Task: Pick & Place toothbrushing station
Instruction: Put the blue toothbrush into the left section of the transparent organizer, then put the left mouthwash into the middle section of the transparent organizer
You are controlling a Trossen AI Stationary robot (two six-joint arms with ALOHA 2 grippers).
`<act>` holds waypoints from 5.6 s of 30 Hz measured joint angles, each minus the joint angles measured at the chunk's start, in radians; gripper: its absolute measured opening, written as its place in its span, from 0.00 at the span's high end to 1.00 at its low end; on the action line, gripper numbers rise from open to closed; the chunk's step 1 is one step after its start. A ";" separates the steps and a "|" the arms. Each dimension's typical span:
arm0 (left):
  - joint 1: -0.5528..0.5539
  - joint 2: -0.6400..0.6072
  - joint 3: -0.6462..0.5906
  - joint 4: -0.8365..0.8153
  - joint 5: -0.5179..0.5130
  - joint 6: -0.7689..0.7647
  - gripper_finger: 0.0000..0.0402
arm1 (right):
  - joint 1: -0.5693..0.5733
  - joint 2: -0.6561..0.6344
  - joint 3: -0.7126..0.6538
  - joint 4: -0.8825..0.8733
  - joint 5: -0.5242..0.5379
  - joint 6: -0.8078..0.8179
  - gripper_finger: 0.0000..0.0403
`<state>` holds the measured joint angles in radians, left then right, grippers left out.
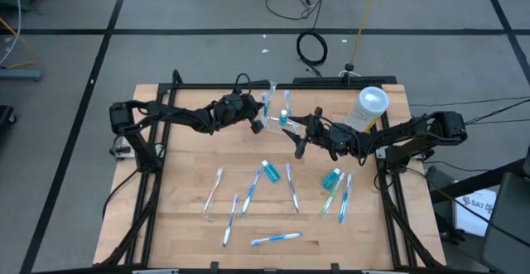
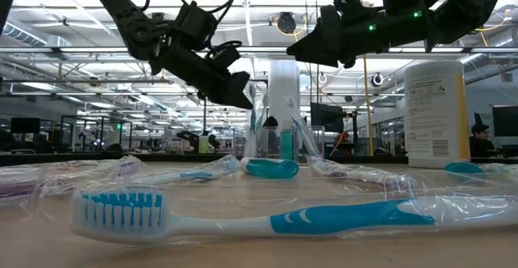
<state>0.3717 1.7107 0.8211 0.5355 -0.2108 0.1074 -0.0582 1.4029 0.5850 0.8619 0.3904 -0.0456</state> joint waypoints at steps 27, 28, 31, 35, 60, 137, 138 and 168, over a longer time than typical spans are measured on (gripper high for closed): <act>-0.066 -0.142 0.000 -0.432 0.172 0.023 0.54 | 0.000 0.000 0.000 0.000 0.000 0.000 0.46; -0.075 -0.141 0.000 -0.449 0.227 0.046 0.54 | 0.000 0.000 0.000 0.000 0.000 0.001 0.46; -0.112 -0.121 0.000 -0.457 0.383 0.106 0.57 | 0.000 0.000 0.000 0.000 0.000 0.007 0.46; -0.176 -0.080 -0.004 -0.459 0.464 0.195 0.60 | 0.000 0.000 0.000 0.000 0.000 0.008 0.46; -0.243 0.146 0.050 -0.340 0.465 0.385 0.55 | 0.000 0.000 0.000 -0.025 0.000 0.008 0.46; -0.225 0.188 0.049 -0.217 0.382 0.178 0.74 | 0.000 0.000 0.000 -0.030 0.000 0.008 0.46; -0.225 0.177 0.049 -0.230 0.381 0.178 0.74 | 0.000 0.000 0.000 -0.030 0.000 0.008 0.46; -0.538 -0.138 0.049 -0.539 -0.544 1.015 0.74 | 0.030 0.064 0.151 -0.229 -0.239 0.189 0.46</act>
<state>-0.1662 1.5723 0.8700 -0.0038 -0.7547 1.1224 -0.0284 1.4668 0.7362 0.6327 0.1513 0.1432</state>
